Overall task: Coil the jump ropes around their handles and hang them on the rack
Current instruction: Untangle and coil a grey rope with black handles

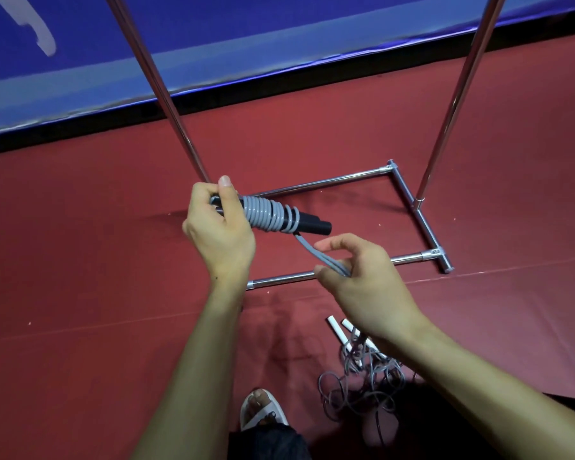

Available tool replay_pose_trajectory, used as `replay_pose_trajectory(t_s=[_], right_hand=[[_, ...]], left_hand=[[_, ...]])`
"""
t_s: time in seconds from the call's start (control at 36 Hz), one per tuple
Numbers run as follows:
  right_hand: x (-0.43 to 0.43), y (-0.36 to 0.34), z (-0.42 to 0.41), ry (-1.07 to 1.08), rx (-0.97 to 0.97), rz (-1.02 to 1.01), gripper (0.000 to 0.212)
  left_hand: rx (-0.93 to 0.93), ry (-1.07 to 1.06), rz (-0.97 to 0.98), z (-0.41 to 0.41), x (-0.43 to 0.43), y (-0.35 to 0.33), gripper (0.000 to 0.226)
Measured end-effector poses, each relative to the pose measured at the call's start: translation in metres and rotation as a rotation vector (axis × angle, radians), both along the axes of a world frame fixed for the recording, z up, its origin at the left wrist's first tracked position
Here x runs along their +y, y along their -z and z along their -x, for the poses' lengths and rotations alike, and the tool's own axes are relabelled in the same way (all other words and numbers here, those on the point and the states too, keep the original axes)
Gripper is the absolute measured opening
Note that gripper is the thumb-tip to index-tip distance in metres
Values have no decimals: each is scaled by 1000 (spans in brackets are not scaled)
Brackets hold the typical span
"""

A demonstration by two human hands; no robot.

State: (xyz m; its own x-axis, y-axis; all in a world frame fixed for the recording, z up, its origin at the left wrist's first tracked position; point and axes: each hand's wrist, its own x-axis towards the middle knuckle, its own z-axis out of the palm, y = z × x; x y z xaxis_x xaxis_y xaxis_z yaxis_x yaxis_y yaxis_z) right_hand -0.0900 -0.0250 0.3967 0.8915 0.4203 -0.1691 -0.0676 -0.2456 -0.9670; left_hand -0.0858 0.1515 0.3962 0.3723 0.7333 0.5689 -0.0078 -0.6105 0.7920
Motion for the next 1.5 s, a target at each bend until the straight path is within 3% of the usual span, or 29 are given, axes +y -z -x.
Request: replay_pose_trajectory(t_s=[0.22,0.36,0.44,0.5,0.61,0.72,0.83,0.94,1.03,1.31,1.5], right_hand=[[-13,-5,-19,-41,-418,261,11],[-26,-20,-43,-189,-548,235,9],[-35,-29,-57,-390,-573,163,9],[-39,-32,-62,-464,-485,55,8],[-41,-29,-64,-445,-131,-226,13],[-42,-18,-65,-509,77,-324,15],[-43,-14,-68,-534,114,-324,7],[-43,-11,-72,-474,98,-288,2],[-40,-10,-73,-426,112,-290,10],[-42,-7,-67,-579,549,-281,8],[-37,-3,-60,-419,478,-385,6]], left_hand=[[62,91,-81,8,-5,3,26],[93,236,-32,16,-6,-4,30],[126,370,2,24,-12,-10,33],[130,443,54,28,-16,-13,32],[123,506,170,29,-22,-16,33],[36,574,339,27,-29,-20,33],[-23,595,468,25,-31,-17,33],[-19,499,432,25,-31,-13,31],[-45,435,459,23,-31,-13,34],[-50,512,508,27,-46,-15,33],[-28,481,456,21,-42,-7,29]])
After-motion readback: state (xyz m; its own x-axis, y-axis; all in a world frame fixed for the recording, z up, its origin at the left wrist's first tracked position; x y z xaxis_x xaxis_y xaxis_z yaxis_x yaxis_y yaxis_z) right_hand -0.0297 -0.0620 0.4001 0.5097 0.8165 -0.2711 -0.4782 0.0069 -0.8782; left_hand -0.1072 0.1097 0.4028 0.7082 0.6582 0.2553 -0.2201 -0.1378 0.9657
